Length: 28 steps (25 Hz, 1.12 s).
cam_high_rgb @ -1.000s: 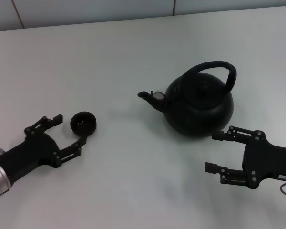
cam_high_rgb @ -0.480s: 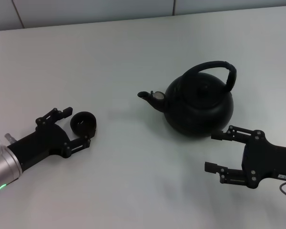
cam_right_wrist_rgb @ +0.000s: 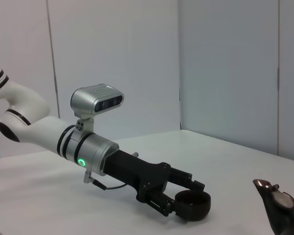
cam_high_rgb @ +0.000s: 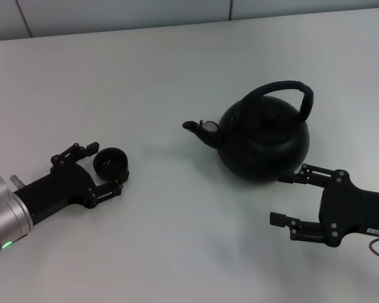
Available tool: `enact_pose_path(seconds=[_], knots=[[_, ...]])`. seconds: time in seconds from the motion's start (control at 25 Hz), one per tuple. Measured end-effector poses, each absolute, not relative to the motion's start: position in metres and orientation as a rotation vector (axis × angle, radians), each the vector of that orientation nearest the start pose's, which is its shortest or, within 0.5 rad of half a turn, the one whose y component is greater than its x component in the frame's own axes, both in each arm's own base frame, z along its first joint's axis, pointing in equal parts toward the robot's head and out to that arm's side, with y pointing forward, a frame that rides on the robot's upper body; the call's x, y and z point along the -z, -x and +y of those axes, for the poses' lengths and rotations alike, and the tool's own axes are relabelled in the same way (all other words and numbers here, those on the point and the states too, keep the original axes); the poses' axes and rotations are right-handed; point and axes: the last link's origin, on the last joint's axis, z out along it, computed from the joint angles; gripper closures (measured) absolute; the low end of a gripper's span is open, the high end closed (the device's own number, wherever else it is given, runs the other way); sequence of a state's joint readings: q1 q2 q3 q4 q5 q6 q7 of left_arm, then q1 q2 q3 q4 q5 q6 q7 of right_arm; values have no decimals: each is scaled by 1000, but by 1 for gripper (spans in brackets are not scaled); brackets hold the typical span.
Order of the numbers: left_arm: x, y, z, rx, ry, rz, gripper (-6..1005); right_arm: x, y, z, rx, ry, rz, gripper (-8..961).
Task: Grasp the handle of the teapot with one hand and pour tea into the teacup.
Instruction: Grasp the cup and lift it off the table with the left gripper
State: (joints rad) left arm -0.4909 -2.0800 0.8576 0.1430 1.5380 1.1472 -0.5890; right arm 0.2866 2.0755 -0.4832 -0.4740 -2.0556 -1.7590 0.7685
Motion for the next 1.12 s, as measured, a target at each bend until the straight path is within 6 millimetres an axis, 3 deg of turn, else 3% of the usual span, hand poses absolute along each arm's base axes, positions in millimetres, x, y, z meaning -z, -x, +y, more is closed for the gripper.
enact_pose_path(seconds=[0.28,0.68,0.84,1.12], knots=[[77,314,303,515,2464,-372,135,8,-326,224,-823,2618,300,207],[78,312,303,525,2468,-369,218,8,-326,224,-822,2617,300,207],[78,310,302,550,2472,-363,313,8,-326,224,-823,2617,300,207],[77,297,303,625,2493,-321,313,8,-326,225,-823,2617,300,208]])
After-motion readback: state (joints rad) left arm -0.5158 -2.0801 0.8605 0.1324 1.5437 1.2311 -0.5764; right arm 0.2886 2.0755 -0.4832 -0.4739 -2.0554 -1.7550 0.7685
